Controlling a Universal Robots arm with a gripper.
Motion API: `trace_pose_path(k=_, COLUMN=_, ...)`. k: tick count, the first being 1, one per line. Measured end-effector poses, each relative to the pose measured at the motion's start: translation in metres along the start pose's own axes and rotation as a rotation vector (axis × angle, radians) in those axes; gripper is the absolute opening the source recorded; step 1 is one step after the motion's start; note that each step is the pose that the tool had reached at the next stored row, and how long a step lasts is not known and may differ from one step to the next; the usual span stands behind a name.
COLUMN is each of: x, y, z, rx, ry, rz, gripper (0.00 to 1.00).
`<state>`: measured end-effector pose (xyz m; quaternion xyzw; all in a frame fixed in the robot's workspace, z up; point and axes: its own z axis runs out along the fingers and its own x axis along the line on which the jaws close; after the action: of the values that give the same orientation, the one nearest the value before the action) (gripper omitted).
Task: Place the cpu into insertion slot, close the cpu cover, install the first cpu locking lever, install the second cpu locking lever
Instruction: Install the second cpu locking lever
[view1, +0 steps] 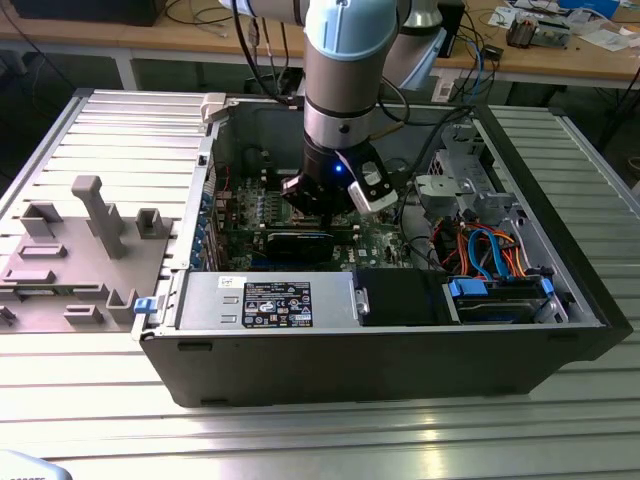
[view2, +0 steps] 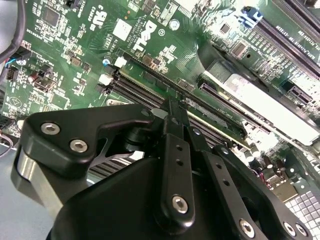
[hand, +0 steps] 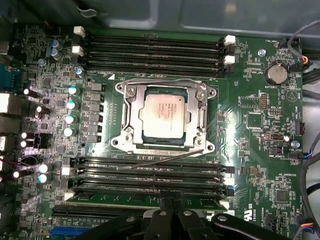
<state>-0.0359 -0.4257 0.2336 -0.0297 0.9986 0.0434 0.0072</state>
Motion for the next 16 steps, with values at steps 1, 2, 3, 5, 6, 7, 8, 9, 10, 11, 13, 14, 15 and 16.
trace_pose_path(k=1, x=0.0, y=-0.0011, z=-0.0001, rx=-0.0009, ry=-0.0001, rz=0.0, gripper=0.11)
trace_pose_path(k=2, x=0.0002, y=-0.0031, z=-0.0002, rx=-0.0027, ry=-0.0002, rz=0.0, gripper=0.11)
trace_pose_path(k=3, x=0.0003, y=-0.0045, z=-0.0002, rx=-0.0043, ry=-0.0003, rz=0.0, gripper=0.11)
trace_pose_path(k=5, x=0.0004, y=-0.0065, z=-0.0004, rx=-0.0069, ry=-0.0004, rz=0.0, gripper=0.11)
trace_pose_path(k=6, x=0.0005, y=-0.0069, z=-0.0004, rx=-0.0085, ry=-0.0005, rz=0.0, gripper=0.11)
trace_pose_path(k=7, x=0.0005, y=-0.0069, z=-0.0004, rx=-0.01, ry=-0.0005, rz=0.0, gripper=0.11)
trace_pose_path(k=8, x=0.0005, y=-0.0069, z=-0.0004, rx=-0.0129, ry=-0.0007, rz=0.0, gripper=0.11)
trace_pose_path(k=9, x=0.0004, y=-0.0069, z=-0.0003, rx=-0.0156, ry=-0.001, rz=0.0, gripper=0.11)
trace_pose_path(k=10, x=0.0004, y=-0.0069, z=-0.0006, rx=-0.0205, ry=-0.0012, rz=0.0, gripper=0.11)
trace_pose_path(k=11, x=0.0004, y=-0.0068, z=-0.0008, rx=-0.0258, ry=-0.0016, rz=0.0, gripper=0.11)
trace_pose_path(k=13, x=0.0003, y=-0.0057, z=-0.0009, rx=-0.0322, ry=-0.0021, rz=0.0, gripper=0.11)
trace_pose_path(k=14, x=0.0003, y=-0.0048, z=-0.0009, rx=-0.0347, ry=-0.0023, rz=0.0, gripper=0.11)
trace_pose_path(k=15, x=0.0003, y=-0.0039, z=-0.0015, rx=-0.0347, ry=-0.0023, rz=0.0, gripper=0.11)
trace_pose_path(k=16, x=0.0003, y=-0.0034, z=-0.005, rx=-0.0348, ry=-0.0031, rz=0.0, gripper=0.11)
